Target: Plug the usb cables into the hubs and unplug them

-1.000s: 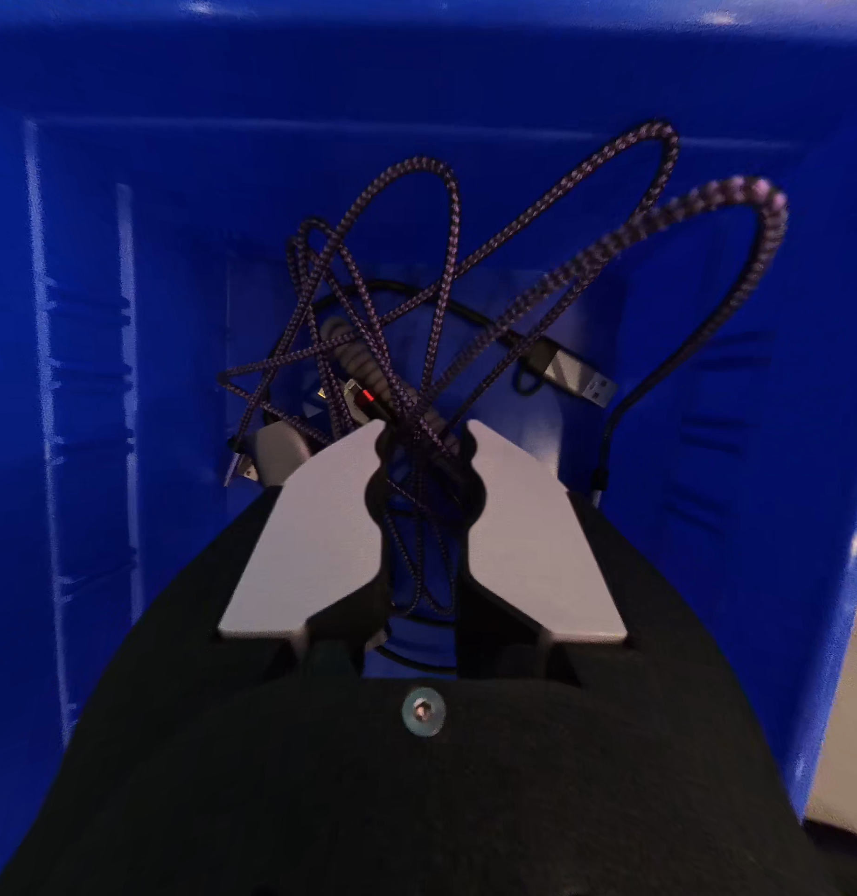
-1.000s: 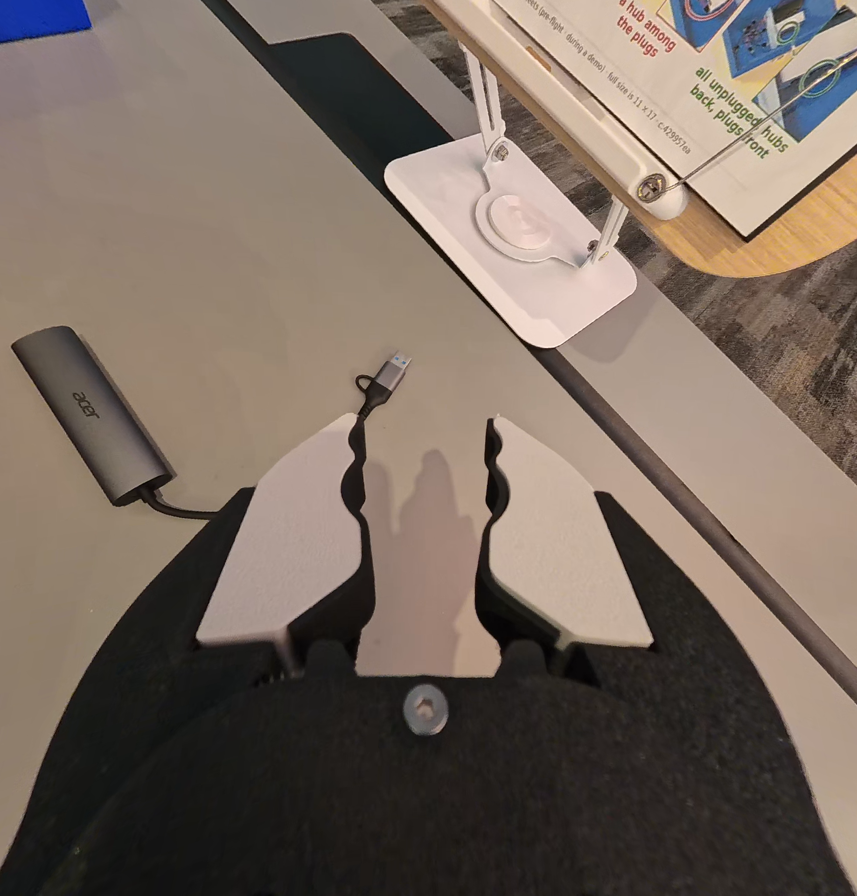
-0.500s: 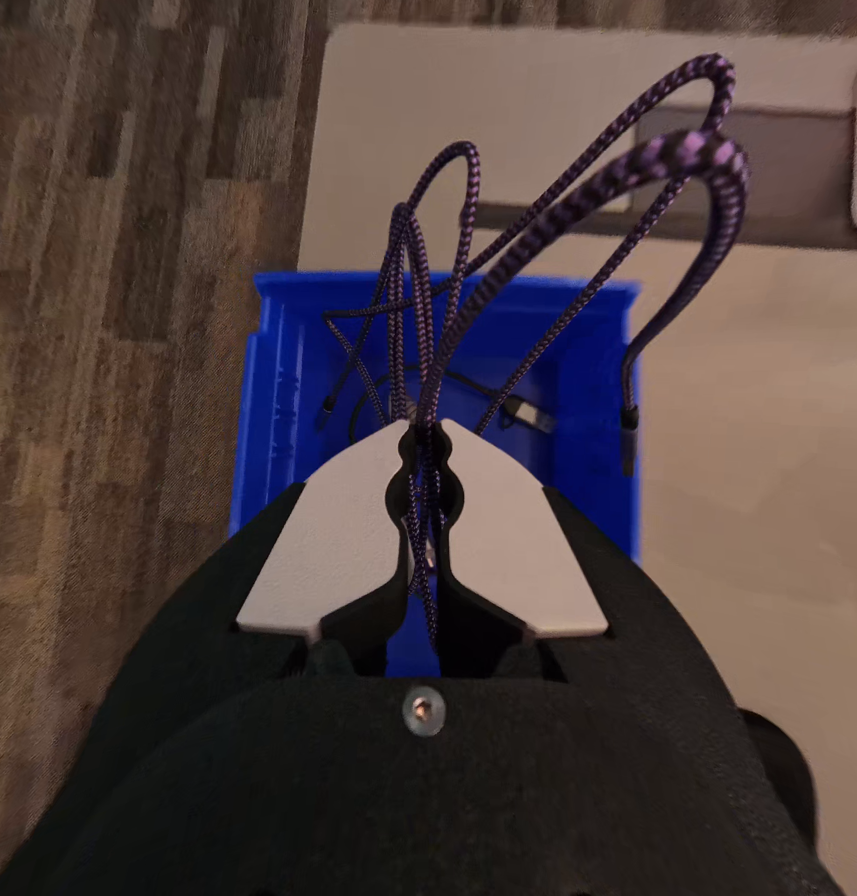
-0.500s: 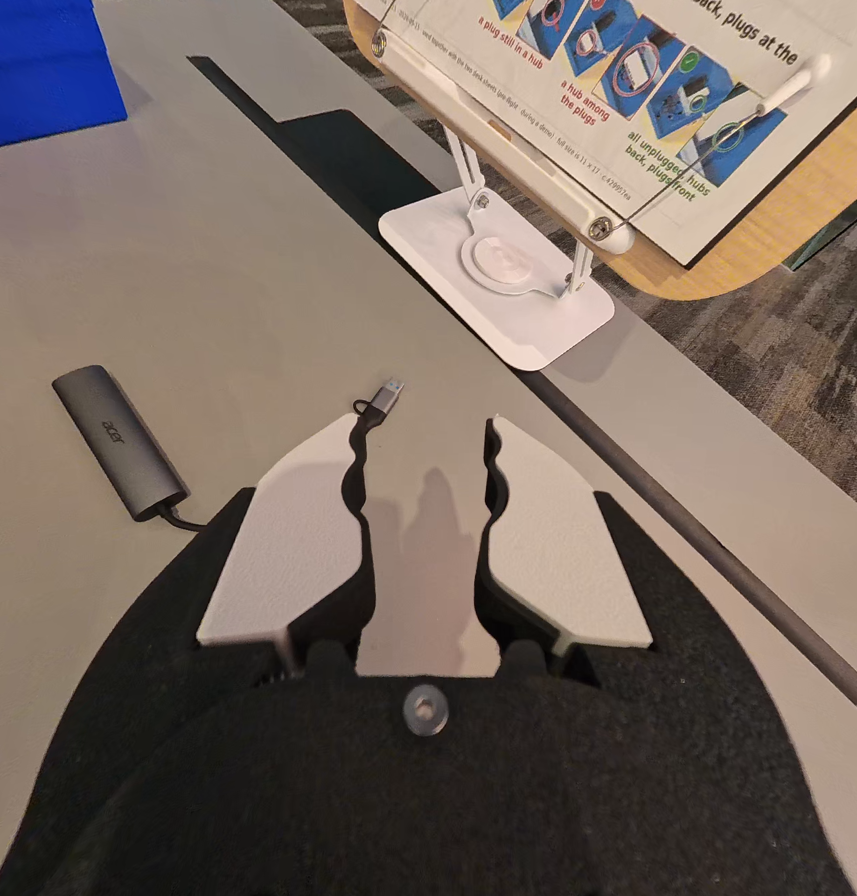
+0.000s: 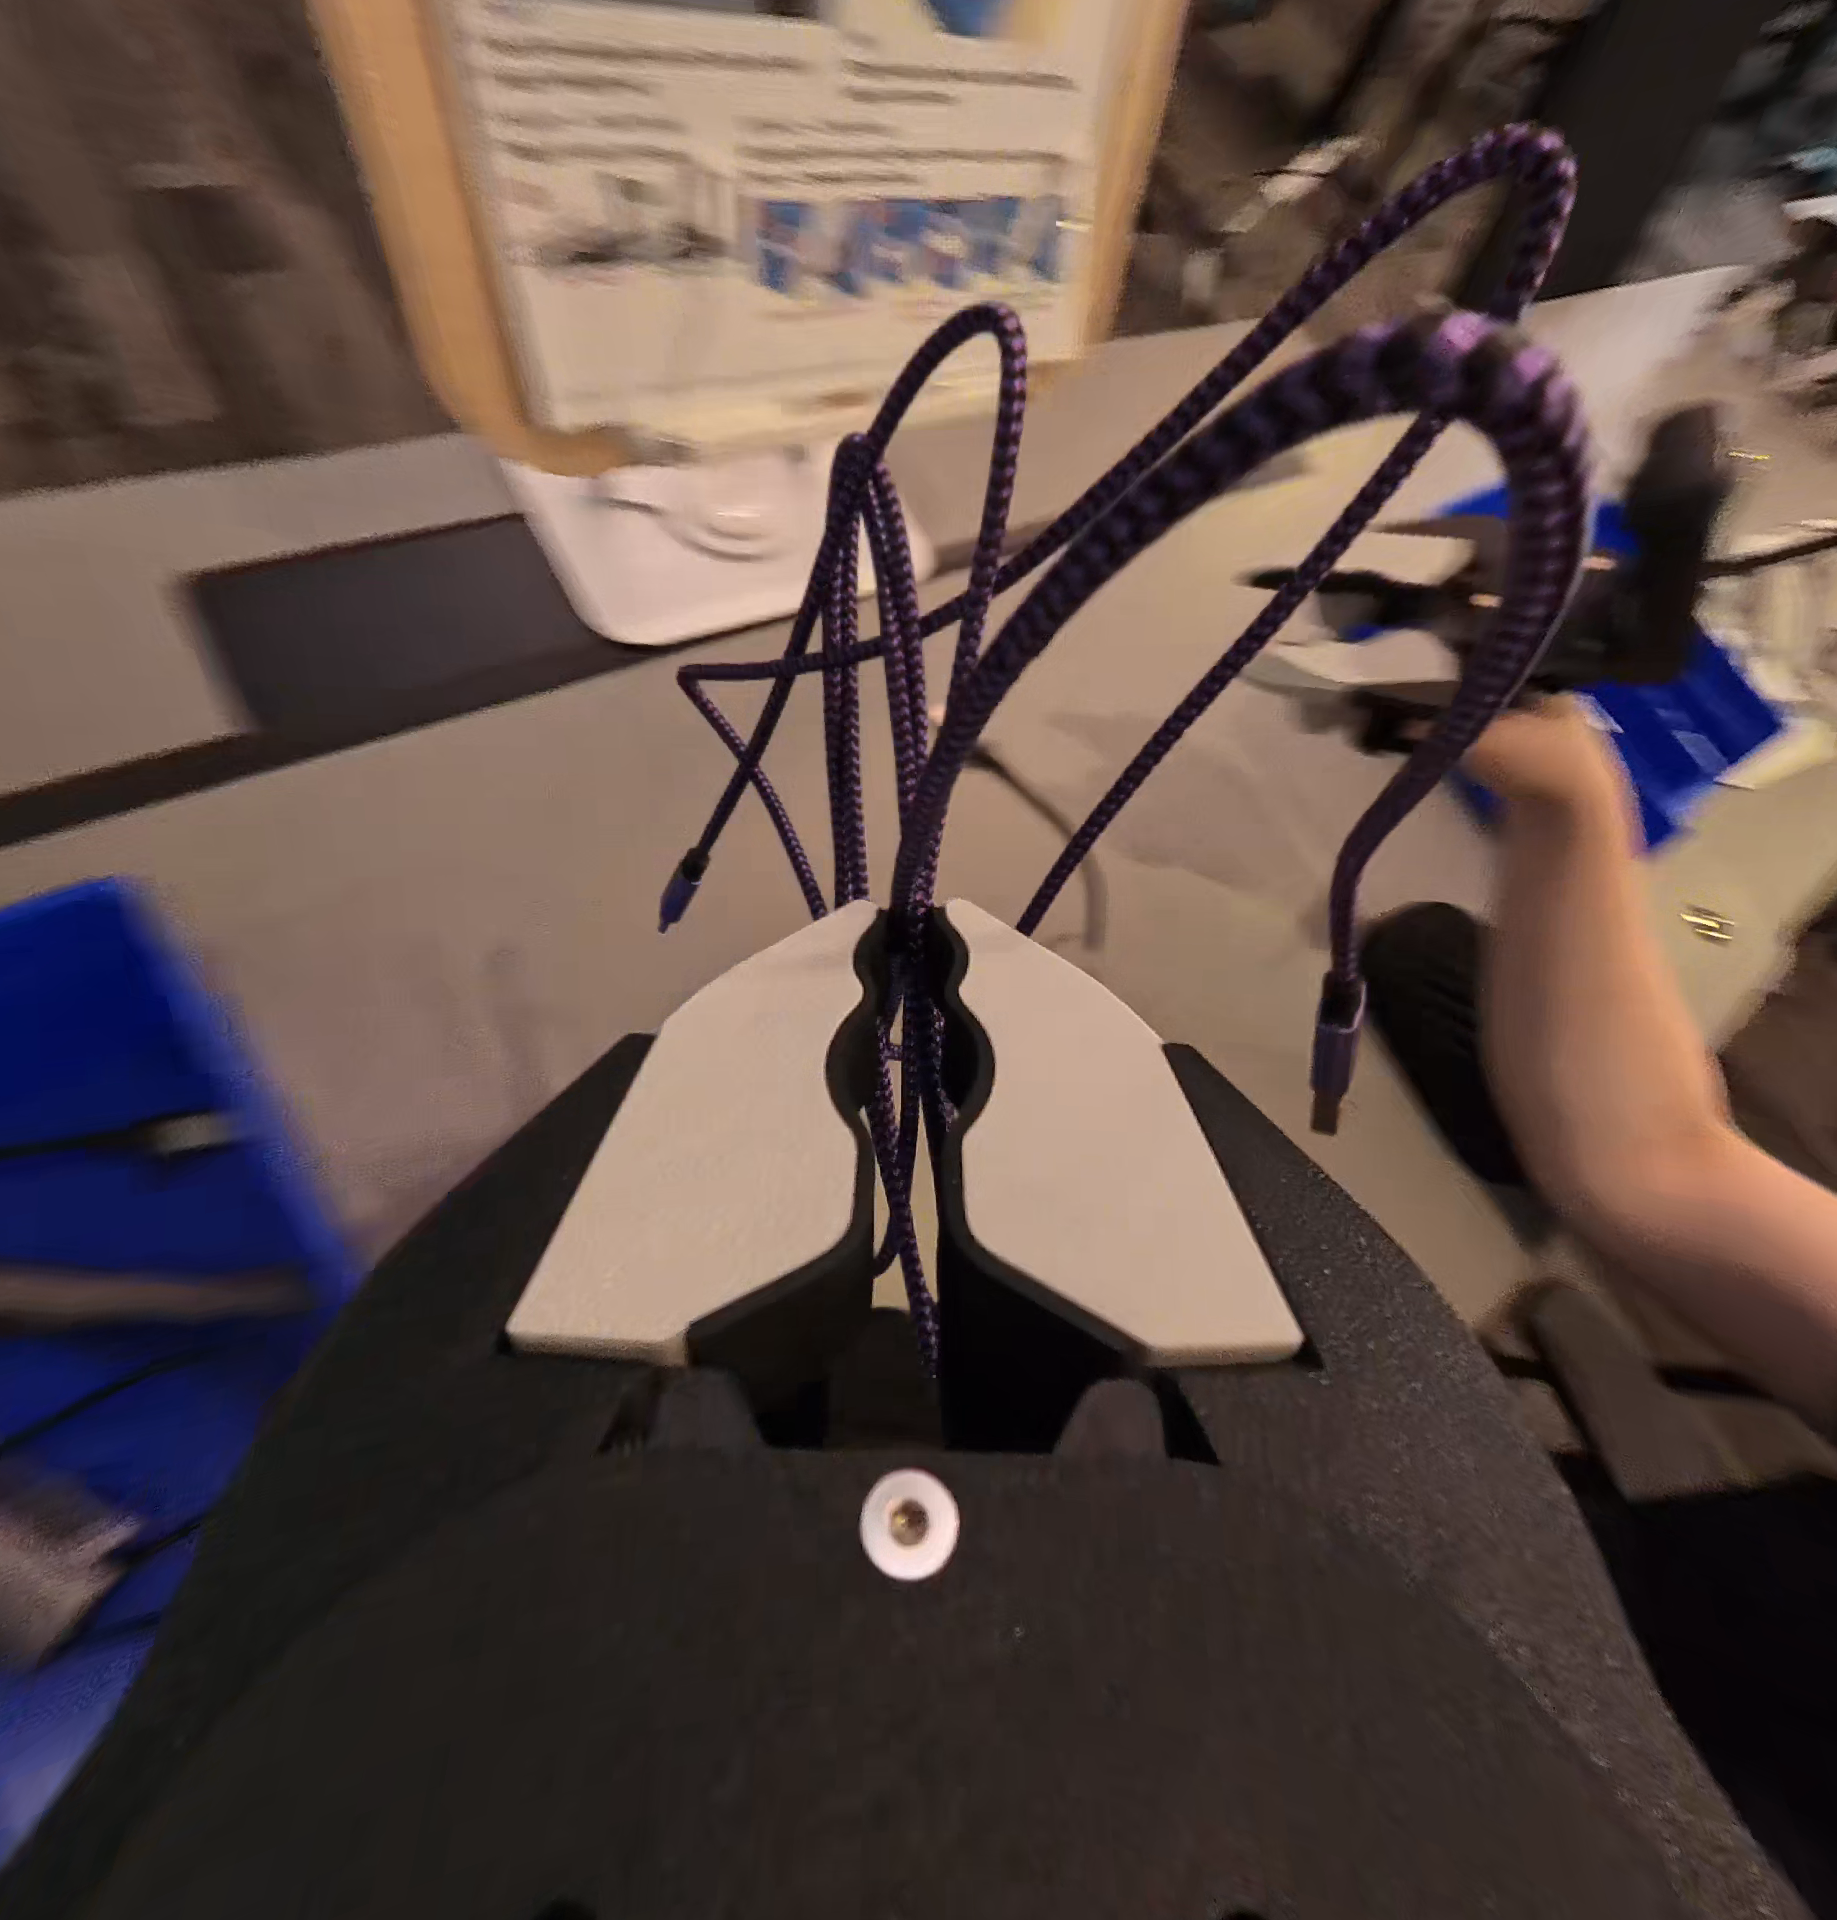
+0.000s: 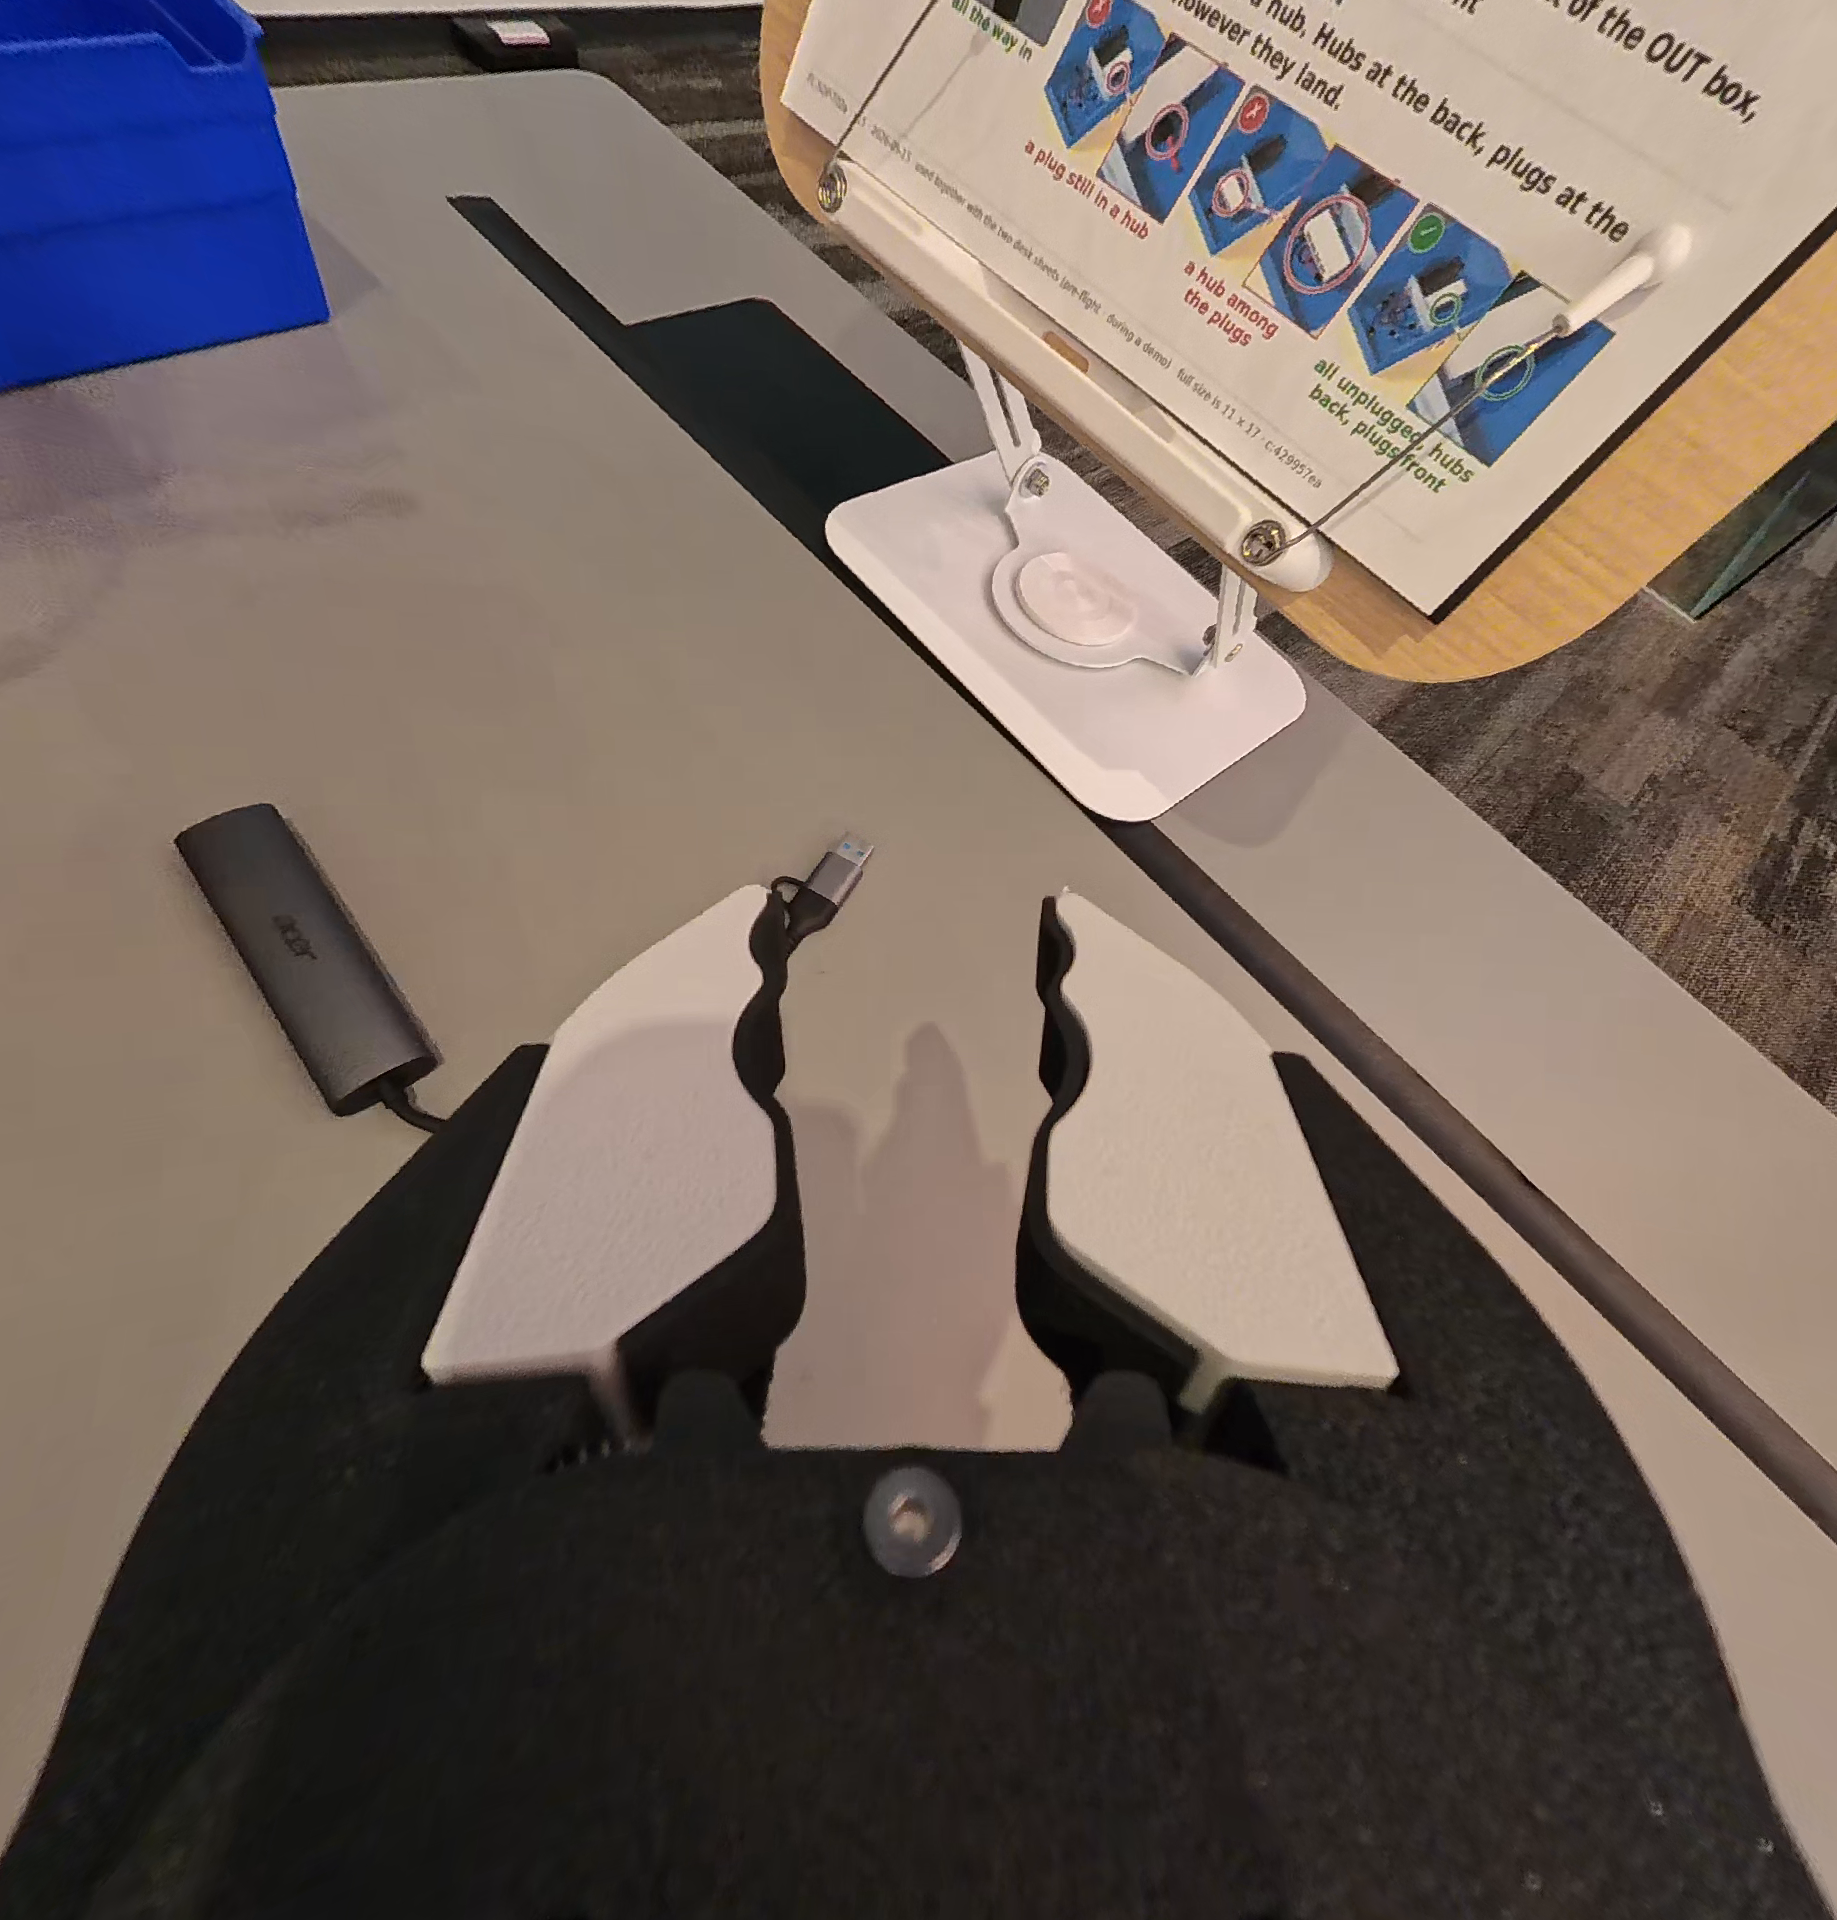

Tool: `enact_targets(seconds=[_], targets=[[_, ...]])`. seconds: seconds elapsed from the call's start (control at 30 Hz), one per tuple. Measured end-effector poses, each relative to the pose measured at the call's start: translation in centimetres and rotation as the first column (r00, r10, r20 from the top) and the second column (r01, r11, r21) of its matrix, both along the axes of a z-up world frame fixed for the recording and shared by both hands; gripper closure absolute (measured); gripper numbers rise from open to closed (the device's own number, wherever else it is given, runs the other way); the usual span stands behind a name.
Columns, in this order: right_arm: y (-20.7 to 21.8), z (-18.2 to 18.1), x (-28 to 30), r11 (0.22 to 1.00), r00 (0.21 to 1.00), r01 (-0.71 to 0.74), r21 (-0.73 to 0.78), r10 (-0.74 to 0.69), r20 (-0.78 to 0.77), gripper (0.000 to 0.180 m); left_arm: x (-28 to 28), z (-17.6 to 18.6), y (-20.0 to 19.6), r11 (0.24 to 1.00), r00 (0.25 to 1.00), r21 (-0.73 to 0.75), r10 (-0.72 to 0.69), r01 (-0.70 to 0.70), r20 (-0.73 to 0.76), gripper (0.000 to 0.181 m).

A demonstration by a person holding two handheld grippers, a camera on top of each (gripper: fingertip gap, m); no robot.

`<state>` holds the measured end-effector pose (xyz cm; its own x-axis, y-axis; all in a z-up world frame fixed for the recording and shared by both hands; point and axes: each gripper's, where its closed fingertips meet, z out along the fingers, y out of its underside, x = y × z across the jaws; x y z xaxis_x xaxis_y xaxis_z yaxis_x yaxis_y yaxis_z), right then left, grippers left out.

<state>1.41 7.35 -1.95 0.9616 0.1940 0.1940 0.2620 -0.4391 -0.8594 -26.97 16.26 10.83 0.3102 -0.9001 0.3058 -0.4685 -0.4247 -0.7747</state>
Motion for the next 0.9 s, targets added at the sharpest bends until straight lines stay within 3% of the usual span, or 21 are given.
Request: enact_targets(seconds=[0.17,0.37,0.5,0.7,0.9], targets=[[-0.7,0.0,0.3,1.0,1.0,-0.013,-0.014,0.013,0.016,0.134,5.4,-3.6,-9.2,0.963,0.971,-0.139,-0.217,0.23,0.103,0.174],[-1.6,0.4,-0.3,0.996,0.996,-0.085,-0.003,0.085,0.015,0.134,9.2,-7.6,-14.9,0.901,0.919,-0.211,-0.341,0.38,0.197,0.174],[-2.0,0.0,-2.6,0.975,0.975,-0.222,-0.01,0.222,-0.02,0.133,10.1,-8.9,-15.3,0.878,0.897,-0.219,-0.376,0.426,0.233,0.175],[-3.2,-0.6,-8.1,0.881,0.882,-0.471,-0.042,0.472,0.017,0.134,10.3,-8.8,-13.8,0.865,0.892,-0.266,-0.35,0.424,0.285,0.175],[-2.4,0.1,-10.8,0.86,0.859,-0.511,-0.017,0.511,0.022,0.136,10.3,-8.6,-12.2,0.895,0.912,-0.233,-0.319,0.379,0.257,0.174]])
